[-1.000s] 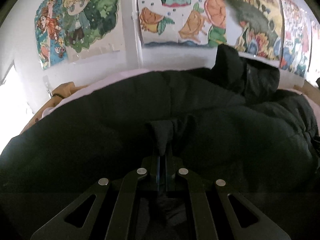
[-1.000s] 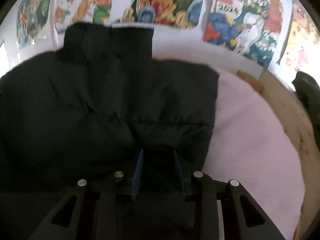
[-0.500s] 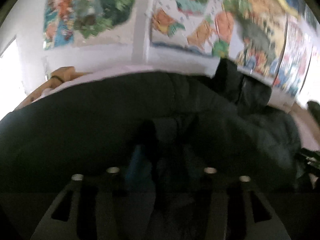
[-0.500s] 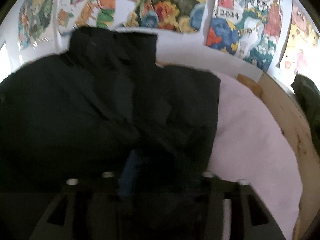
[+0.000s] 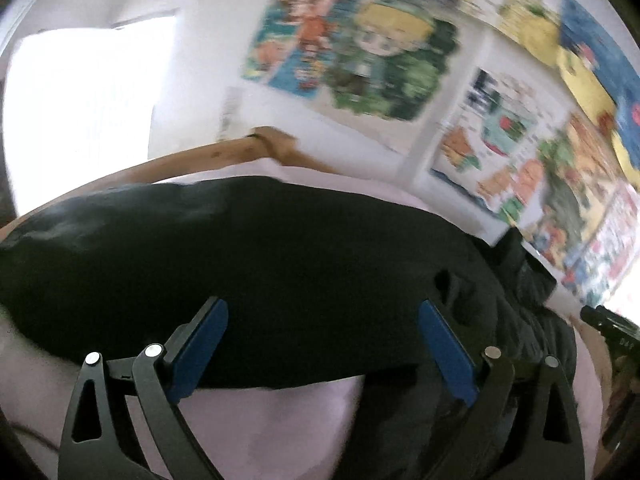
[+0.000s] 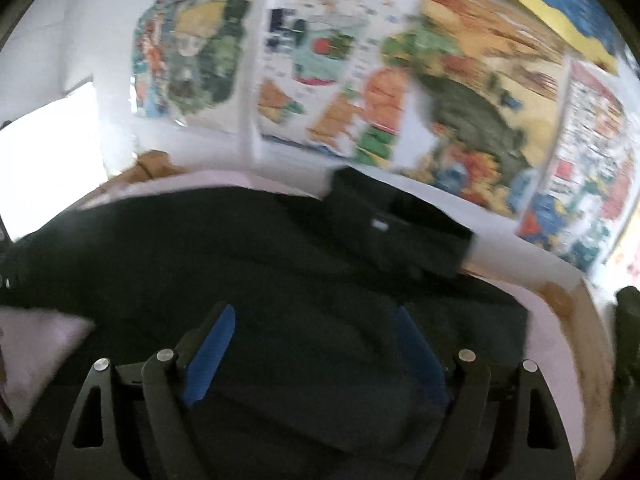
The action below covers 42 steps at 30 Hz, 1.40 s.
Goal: Fold large clothes
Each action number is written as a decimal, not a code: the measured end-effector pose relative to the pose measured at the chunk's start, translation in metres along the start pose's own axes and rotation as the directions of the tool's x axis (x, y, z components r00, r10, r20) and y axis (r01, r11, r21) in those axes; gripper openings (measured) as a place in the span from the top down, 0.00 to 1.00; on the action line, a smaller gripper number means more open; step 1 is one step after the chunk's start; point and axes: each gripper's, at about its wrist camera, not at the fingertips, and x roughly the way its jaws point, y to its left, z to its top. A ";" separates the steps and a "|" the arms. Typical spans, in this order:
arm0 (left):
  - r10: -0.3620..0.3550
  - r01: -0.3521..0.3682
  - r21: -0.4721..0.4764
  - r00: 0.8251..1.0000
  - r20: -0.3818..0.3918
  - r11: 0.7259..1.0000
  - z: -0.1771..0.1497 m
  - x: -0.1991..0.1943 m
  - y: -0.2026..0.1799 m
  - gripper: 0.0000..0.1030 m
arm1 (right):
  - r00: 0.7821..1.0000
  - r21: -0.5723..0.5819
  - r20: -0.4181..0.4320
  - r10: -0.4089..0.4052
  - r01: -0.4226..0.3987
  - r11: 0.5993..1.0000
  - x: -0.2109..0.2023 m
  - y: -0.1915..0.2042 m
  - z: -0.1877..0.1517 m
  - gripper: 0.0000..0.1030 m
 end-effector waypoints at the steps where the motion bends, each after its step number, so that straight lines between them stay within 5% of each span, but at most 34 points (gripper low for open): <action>1: 0.010 -0.010 -0.017 1.000 0.001 1.000 -0.001 -0.003 0.007 0.09 | 1.000 0.004 0.000 0.010 -0.010 1.000 0.004 0.008 0.003 0.20; 6: 0.125 -0.116 -0.166 0.991 0.045 0.979 -0.015 -0.032 0.046 0.09 | 0.999 0.026 -0.012 0.042 -0.041 0.999 0.053 0.062 0.010 0.20; 14: 0.196 -0.141 -0.459 0.978 0.073 0.877 -0.034 -0.047 0.116 0.08 | 0.995 -0.046 0.010 -0.095 0.095 0.994 0.115 0.101 -0.014 0.20; 21: 0.228 -0.131 -0.494 0.963 0.142 0.859 -0.031 -0.054 0.134 0.08 | 0.995 0.011 -0.009 -0.101 0.101 0.995 0.150 0.093 -0.033 0.15; 27: 0.248 -0.128 -0.458 0.945 0.213 0.880 -0.027 -0.058 0.131 0.10 | 0.995 -0.009 -0.021 -0.094 0.094 0.996 0.172 0.097 -0.042 0.05; 29: 0.253 -0.125 -0.457 0.940 0.230 0.880 -0.025 -0.059 0.131 0.19 | 0.997 0.012 -0.037 -0.070 0.071 0.997 0.181 0.093 -0.046 0.03; 33: 0.271 -0.149 -0.425 0.932 0.242 0.893 -0.018 -0.053 0.127 0.62 | 0.998 0.026 -0.041 -0.057 0.058 0.998 0.184 0.092 -0.052 0.03; 36: 0.251 -0.127 -0.409 0.931 0.265 0.904 -0.012 -0.050 0.126 0.81 | 0.998 0.029 -0.038 -0.056 0.057 0.998 0.183 0.092 -0.052 0.03; 42: 0.127 -0.024 -0.233 0.890 0.438 0.972 0.012 -0.076 0.097 0.89 | 1.000 0.087 -0.020 0.014 -0.012 0.996 0.154 0.079 -0.043 0.03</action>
